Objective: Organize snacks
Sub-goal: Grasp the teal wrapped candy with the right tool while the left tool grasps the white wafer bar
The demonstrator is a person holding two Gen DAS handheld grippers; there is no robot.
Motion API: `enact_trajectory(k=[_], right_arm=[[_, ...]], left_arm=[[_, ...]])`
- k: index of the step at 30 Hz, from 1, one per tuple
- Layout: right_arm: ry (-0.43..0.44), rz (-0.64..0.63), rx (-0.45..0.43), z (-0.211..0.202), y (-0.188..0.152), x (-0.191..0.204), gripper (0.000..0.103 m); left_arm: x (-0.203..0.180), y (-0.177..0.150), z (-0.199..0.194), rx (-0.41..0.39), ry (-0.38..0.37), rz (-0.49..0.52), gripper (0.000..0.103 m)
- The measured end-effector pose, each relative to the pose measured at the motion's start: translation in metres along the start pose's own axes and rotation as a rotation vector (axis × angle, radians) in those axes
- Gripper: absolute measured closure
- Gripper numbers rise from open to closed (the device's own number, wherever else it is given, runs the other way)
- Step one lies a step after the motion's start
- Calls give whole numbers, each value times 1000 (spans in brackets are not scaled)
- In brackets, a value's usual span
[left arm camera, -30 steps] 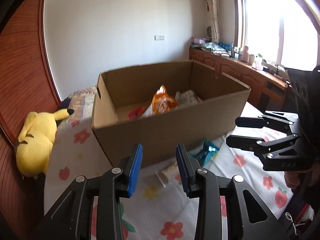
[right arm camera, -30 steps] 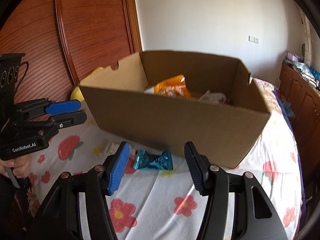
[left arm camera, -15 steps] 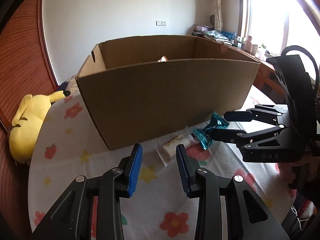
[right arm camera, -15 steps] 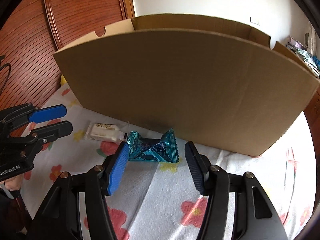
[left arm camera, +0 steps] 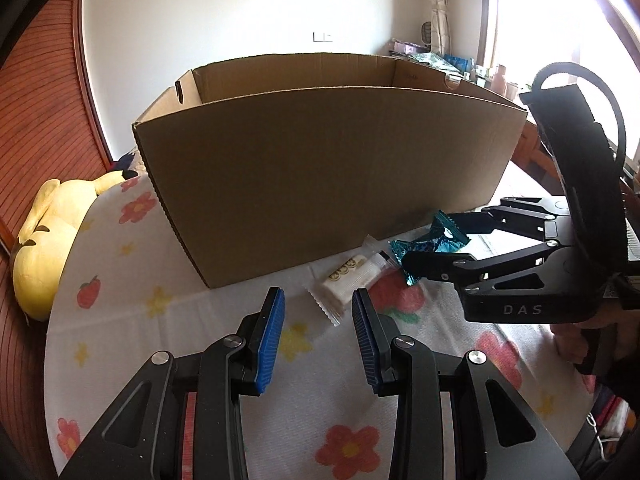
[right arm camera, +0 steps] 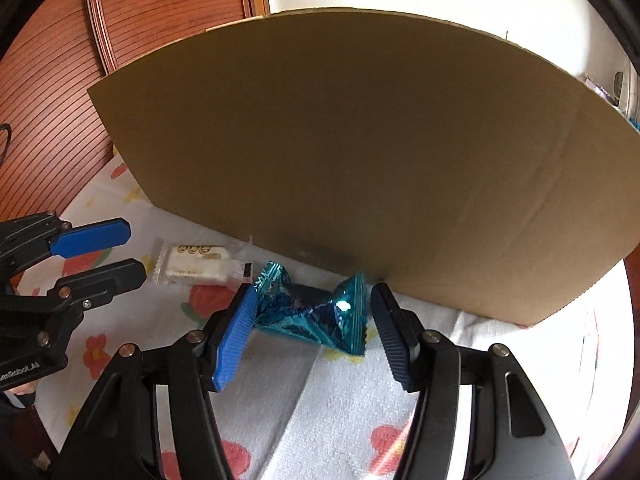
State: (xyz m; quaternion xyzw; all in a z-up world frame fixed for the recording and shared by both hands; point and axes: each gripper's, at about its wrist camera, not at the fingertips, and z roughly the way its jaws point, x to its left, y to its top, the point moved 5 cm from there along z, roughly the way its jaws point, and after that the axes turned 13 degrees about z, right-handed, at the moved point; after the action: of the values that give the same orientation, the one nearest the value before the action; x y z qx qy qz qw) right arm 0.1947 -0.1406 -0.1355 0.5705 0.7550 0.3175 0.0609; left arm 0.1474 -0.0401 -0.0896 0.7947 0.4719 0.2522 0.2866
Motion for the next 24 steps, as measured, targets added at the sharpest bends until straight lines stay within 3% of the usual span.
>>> enact_trajectory(k=[3, 7, 12, 24], right_arm=[[-27, -38, 1, 1, -1, 4, 43], [-26, -66, 1, -2, -4, 9, 59], [-15, -55, -11, -7, -6, 5, 70], [34, -5, -40, -25, -16, -6, 74]], left_arm=[[2, 1, 2, 2, -1, -1, 66], [2, 3, 6, 5, -6, 0, 66], [1, 7, 11, 9, -13, 8, 66], [-2, 14, 30, 42, -38, 26, 66]])
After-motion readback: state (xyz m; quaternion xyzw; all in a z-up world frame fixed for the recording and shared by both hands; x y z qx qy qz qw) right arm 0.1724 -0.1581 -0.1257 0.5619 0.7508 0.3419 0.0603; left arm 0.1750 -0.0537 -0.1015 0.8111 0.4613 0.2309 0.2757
